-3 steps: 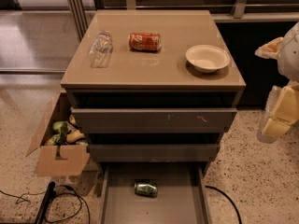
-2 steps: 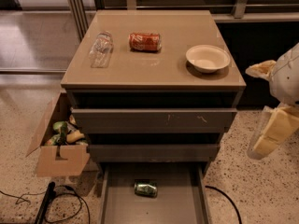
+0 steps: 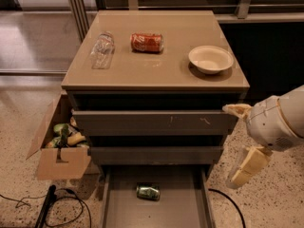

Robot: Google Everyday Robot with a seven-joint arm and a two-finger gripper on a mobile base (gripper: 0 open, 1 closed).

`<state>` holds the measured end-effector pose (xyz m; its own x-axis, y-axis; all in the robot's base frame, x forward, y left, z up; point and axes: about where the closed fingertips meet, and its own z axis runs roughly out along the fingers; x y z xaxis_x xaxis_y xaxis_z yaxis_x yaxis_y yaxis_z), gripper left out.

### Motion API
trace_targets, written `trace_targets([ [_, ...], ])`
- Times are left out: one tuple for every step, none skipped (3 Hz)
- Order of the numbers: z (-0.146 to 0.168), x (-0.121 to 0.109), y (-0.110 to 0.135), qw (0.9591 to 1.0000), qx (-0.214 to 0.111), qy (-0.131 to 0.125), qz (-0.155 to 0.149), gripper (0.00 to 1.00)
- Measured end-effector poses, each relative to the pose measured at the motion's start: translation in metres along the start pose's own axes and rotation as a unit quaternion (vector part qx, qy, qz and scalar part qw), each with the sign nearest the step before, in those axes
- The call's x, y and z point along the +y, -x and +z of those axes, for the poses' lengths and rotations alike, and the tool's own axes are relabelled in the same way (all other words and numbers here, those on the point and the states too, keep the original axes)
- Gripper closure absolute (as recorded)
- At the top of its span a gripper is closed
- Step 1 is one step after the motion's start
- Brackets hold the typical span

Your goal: Pick green can from bottom drawer and place on counter

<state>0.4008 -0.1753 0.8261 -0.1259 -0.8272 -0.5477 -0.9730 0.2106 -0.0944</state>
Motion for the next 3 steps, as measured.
trace_targets([
  [-0.002, 0.0, 0.001, 1.0, 0.001, -0.001, 0.0, 0.0],
  [0.046, 0.016, -0.007, 0.9997, -0.012, 0.021, 0.008, 0.0],
  [0.1, 0.032, -0.031, 0.9987, -0.025, 0.03, 0.032, 0.0],
])
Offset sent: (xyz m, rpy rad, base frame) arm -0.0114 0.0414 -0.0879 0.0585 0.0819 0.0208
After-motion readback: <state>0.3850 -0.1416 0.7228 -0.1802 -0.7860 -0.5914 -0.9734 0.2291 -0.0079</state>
